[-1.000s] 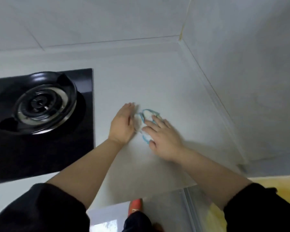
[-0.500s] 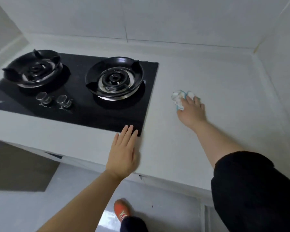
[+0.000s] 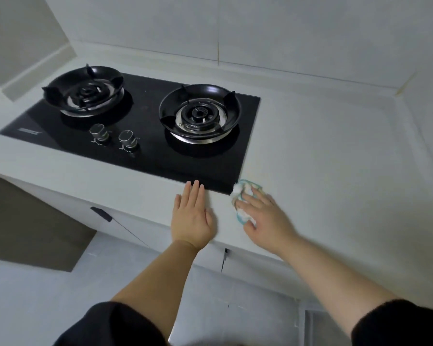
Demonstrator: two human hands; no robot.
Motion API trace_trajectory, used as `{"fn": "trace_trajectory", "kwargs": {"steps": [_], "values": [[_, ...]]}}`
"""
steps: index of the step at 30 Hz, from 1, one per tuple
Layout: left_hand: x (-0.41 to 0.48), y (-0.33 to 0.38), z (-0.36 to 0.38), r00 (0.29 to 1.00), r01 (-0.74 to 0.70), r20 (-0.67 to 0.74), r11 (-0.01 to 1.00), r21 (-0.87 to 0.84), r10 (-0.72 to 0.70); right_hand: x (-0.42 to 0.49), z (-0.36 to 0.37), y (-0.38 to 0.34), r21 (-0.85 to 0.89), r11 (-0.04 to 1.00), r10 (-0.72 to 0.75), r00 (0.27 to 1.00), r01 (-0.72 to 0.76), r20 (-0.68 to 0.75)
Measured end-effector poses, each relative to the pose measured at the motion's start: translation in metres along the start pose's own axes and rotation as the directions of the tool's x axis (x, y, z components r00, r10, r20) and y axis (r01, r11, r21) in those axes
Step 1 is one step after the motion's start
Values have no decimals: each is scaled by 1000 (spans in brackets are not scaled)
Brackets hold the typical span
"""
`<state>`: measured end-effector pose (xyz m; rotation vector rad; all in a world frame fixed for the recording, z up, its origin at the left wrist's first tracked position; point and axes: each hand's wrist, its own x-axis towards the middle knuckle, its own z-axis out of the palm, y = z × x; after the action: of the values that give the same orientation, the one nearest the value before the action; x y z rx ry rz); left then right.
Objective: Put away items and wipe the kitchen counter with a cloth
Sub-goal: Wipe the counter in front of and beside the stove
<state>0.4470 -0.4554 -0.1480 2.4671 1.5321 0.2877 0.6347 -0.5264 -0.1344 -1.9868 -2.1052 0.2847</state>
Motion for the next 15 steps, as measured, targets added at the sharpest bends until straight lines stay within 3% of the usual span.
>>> {"fn": "trace_trajectory", "kwargs": {"steps": [2,3,6,8,9,12,15], "values": [[3,-2,0,999,4,32,1000,12,-5,-37,-7,20,-39,992,-115,990,119,86],[3,-3,-1,999,-7,51,1000,14,6,-49,-13,33,-100,990,-94,990,104,102],[0,-10,-7,989,-117,91,993,12,115,-50,-26,45,-173,945,292,955,-279,52],[-1,-25,-13,979,-189,81,982,23,187,-39,-20,26,-177,898,411,912,-403,10],[-2,-39,-16,981,-185,66,982,29,183,-36,-13,12,-196,904,389,921,-380,11],[0,-92,-27,999,-37,12,998,58,36,-36,0,-17,-273,955,132,990,-113,53],[6,-135,-37,999,53,1,995,84,-53,-16,1,-37,-330,942,-19,993,56,116]]}}
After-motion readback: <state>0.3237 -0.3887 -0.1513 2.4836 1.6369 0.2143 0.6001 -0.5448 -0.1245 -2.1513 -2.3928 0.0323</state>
